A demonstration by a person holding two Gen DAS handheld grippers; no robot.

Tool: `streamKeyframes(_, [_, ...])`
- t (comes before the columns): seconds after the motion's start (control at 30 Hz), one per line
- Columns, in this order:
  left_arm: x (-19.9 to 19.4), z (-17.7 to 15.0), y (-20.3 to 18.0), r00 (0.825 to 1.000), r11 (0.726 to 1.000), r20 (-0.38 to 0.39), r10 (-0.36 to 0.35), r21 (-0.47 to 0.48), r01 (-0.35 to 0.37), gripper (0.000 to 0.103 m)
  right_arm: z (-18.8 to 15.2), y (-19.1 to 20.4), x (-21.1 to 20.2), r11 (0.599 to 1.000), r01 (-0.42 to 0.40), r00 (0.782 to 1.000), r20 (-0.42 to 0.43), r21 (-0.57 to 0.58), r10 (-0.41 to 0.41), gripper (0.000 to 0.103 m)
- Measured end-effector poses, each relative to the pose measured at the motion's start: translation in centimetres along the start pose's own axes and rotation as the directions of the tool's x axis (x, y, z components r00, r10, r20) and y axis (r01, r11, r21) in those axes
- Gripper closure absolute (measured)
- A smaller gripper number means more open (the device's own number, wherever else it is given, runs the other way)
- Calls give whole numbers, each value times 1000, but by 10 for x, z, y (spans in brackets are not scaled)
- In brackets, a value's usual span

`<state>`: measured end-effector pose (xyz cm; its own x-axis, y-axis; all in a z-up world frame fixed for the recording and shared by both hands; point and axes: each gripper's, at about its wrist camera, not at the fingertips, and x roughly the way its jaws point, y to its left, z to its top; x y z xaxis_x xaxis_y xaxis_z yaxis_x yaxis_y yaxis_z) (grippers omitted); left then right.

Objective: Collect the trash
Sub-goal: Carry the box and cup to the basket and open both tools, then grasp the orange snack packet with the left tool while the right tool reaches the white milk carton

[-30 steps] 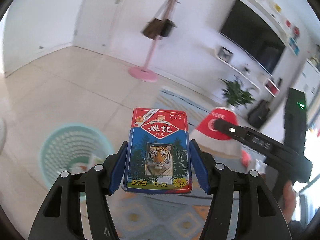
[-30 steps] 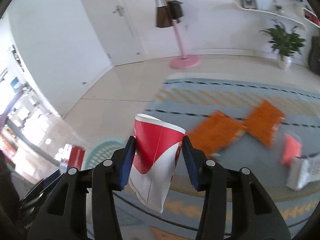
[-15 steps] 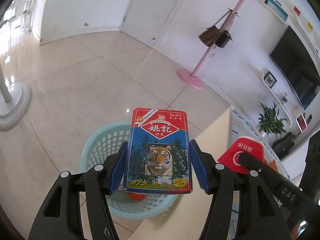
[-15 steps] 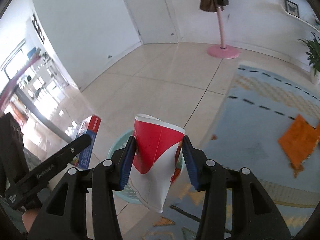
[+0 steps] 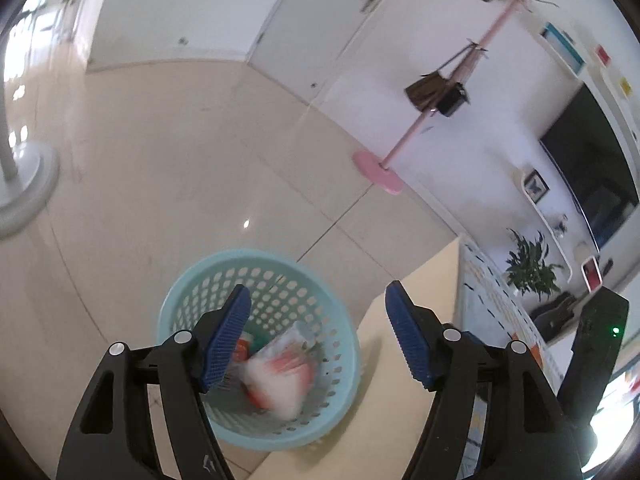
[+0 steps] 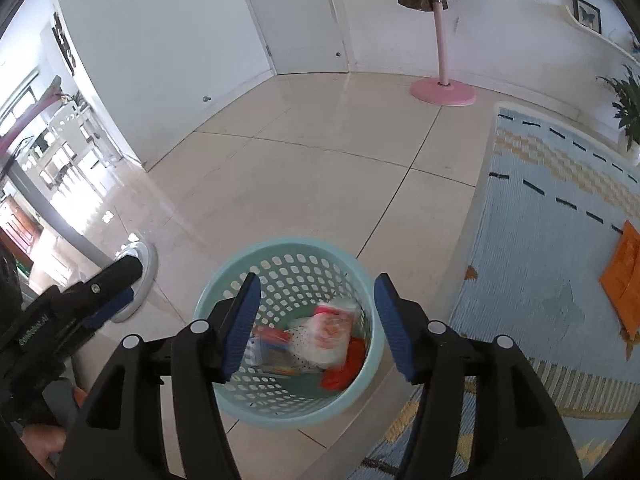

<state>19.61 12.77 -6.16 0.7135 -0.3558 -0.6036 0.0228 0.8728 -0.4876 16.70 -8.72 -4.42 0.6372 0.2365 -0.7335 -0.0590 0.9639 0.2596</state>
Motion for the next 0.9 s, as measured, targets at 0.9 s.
streamKeyframes(0.9, [-42, -117, -206, 964, 881, -99, -245, 392, 264, 36, -78, -155, -205, 969, 232, 940, 236, 86, -246, 48])
